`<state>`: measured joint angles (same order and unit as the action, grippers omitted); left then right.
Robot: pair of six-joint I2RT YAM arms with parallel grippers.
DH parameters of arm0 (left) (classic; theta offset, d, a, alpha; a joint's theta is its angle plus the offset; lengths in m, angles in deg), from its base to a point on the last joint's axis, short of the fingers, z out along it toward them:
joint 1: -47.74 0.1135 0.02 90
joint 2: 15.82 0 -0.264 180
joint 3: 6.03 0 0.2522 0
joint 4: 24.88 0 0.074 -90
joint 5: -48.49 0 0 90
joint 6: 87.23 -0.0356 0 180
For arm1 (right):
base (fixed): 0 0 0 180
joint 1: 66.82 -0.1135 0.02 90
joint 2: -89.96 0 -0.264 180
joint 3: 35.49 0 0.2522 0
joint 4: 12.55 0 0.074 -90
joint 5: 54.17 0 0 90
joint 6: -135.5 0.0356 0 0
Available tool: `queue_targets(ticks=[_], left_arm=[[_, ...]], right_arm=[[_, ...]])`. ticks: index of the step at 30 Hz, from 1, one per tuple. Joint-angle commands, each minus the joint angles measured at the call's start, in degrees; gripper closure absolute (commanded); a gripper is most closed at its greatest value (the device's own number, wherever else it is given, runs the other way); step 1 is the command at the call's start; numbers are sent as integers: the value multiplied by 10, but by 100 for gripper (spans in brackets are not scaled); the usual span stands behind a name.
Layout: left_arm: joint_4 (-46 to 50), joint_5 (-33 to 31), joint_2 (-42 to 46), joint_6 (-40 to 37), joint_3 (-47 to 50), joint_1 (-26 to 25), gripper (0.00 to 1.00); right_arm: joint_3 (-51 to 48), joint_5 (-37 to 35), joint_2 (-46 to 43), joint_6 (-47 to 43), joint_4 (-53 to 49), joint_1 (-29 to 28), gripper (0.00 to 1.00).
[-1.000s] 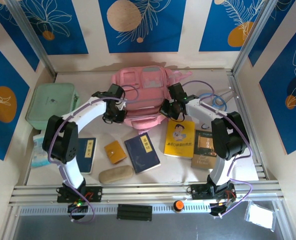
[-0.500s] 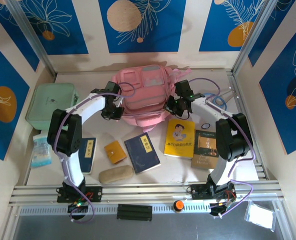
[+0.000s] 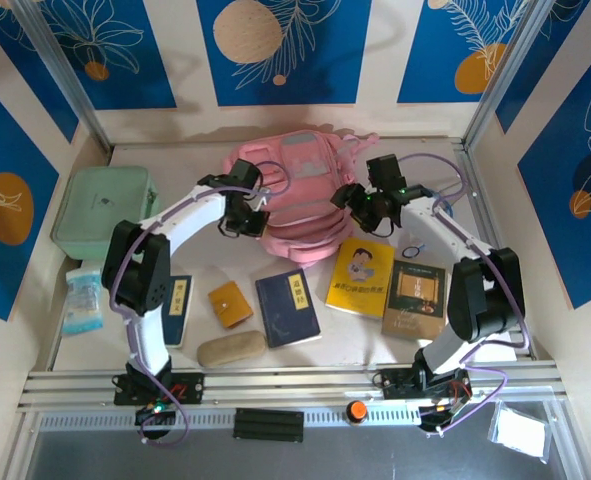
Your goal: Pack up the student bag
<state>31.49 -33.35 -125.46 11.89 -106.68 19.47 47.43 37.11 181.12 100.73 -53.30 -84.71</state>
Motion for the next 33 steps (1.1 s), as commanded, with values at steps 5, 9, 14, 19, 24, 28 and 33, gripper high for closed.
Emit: queue_targets(ticks=[5,9,14,19,24,28,33], left_arm=[[3,31,2,9,-29,-40,100],[2,34,-7,9,-18,-45,100],[7,27,-9,7,-8,-46,100],[11,21,-11,5,-3,-45,100],[14,11,-15,3,1,-46,100],[21,-7,-17,-1,-3,-45,100],[37,-67,-22,-12,-3,-39,100]], right_arm=[[-71,-13,-29,154,-47,-44,14],[-71,0,-8,181,-20,-48,12],[-38,-14,36,199,-30,-52,12],[-16,-46,69,221,-52,-55,19],[-16,-56,86,224,-51,-59,38],[-23,-56,98,211,-35,-63,58],[-26,-69,92,194,-32,-63,78]])
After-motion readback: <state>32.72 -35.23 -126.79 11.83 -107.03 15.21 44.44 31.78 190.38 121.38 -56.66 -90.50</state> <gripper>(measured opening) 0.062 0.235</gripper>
